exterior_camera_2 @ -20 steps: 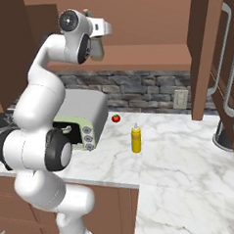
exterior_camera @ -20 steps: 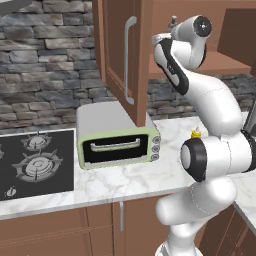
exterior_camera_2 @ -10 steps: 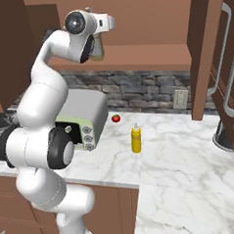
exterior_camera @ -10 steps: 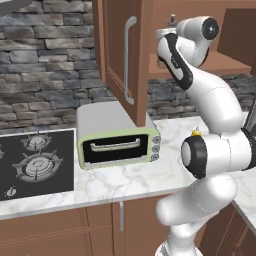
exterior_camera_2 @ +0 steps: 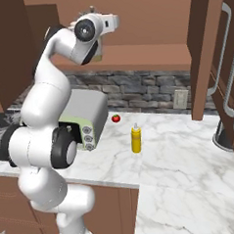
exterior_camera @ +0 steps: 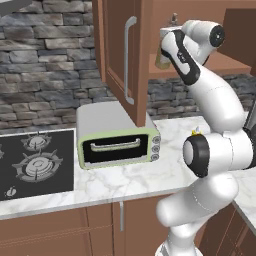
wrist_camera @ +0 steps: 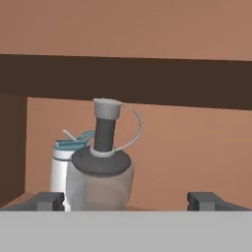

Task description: Pick the mustard and oil and vinegar bottle from the counter and place them in the cabinet.

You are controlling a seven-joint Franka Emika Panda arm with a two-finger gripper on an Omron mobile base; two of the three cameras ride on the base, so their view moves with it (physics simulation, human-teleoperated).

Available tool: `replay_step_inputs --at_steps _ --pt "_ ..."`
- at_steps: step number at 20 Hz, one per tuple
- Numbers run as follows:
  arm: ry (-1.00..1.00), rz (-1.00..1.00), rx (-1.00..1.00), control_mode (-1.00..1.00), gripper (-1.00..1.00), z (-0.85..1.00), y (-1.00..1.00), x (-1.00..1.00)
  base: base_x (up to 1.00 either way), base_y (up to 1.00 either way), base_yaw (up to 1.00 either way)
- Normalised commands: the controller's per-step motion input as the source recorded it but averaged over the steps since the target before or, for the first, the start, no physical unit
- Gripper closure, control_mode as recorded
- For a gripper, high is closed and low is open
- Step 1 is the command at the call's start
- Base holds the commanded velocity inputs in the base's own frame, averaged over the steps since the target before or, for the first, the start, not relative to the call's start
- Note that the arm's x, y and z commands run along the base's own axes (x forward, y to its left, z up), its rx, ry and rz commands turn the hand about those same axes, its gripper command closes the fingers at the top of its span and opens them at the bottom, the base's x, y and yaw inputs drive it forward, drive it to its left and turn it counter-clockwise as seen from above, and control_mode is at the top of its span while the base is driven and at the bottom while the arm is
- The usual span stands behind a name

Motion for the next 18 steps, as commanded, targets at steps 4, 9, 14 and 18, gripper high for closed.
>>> replay_step_inputs --at_steps 4,9,14,18 --pt "-0.04 0.04 0.00 -1.00 -1.00 0.00 -0.02 0.29 0.00 0.00 0.00" --pt "-0.02 0.04 0.00 -1.00 -1.00 0.00 0.00 0.27 0.00 0.00 0.00" --pt "-0.11 0.03 0.00 -1.00 -1.00 0.22 -0.18 -0.15 0.00 0.00 0.00" --pt "-0.06 0.00 0.00 -1.00 -1.00 0.16 -0.34 -0.47 0.00 0.00 0.00"
